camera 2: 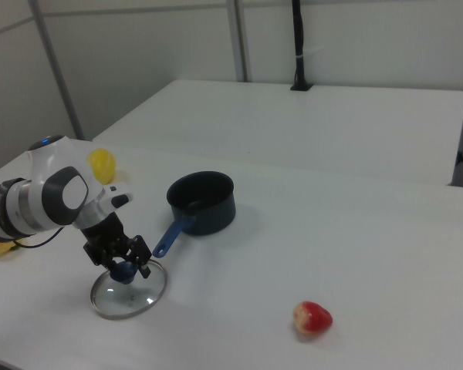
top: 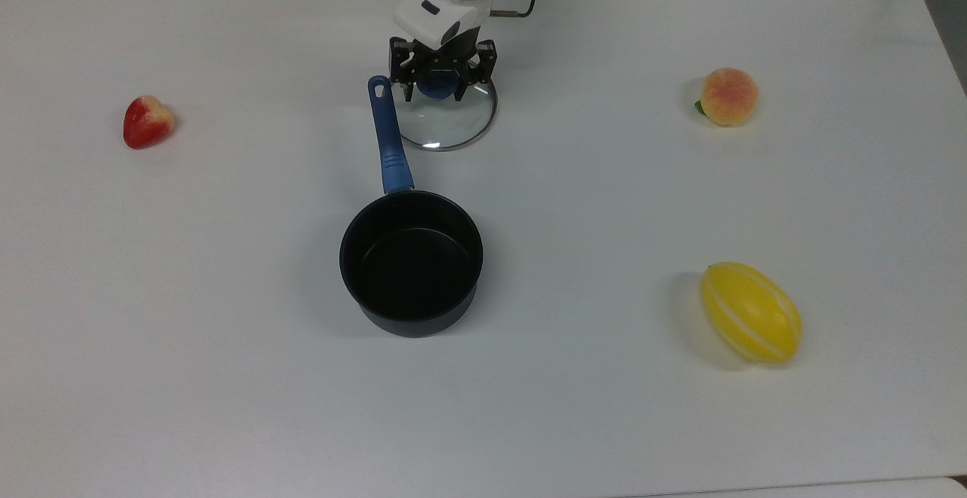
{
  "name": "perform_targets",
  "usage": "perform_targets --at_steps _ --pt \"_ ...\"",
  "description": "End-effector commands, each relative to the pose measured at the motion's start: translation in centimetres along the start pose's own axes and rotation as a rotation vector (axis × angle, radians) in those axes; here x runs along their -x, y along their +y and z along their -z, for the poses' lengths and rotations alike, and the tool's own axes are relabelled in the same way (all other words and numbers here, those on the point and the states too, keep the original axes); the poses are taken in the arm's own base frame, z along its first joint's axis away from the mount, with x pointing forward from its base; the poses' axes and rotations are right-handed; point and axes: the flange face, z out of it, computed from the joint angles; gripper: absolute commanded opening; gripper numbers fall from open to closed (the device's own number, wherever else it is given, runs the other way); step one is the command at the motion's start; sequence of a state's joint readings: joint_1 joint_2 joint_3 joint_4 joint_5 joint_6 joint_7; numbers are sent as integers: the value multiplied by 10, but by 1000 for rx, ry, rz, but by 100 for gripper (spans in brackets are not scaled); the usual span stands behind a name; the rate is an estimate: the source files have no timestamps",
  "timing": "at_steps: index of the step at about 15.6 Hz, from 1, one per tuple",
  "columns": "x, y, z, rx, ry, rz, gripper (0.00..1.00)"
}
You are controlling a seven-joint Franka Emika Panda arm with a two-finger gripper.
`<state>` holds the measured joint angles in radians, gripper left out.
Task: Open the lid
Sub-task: 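Lower the held lid onto the table beside the saucepan handle, then open the gripper, release the lid knob and raise the gripper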
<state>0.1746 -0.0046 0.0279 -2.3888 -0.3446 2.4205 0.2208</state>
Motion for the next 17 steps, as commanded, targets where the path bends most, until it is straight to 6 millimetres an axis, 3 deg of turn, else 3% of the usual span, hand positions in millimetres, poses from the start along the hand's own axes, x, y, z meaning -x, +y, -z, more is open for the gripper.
perform_targets --at_steps 1,4,7,9,12,17 --pt "-1 -3 7 18 -42 5 96" --pt "-8 -13 26 35 -54 -36 100" --pt "-24 -42 67 62 -65 -80 100" --pt "-38 -46 98 38 -63 -135 100" --pt "-57 -34 159 -33 -88 -214 100" --pt "-68 17 241 -76 -81 -315 100"
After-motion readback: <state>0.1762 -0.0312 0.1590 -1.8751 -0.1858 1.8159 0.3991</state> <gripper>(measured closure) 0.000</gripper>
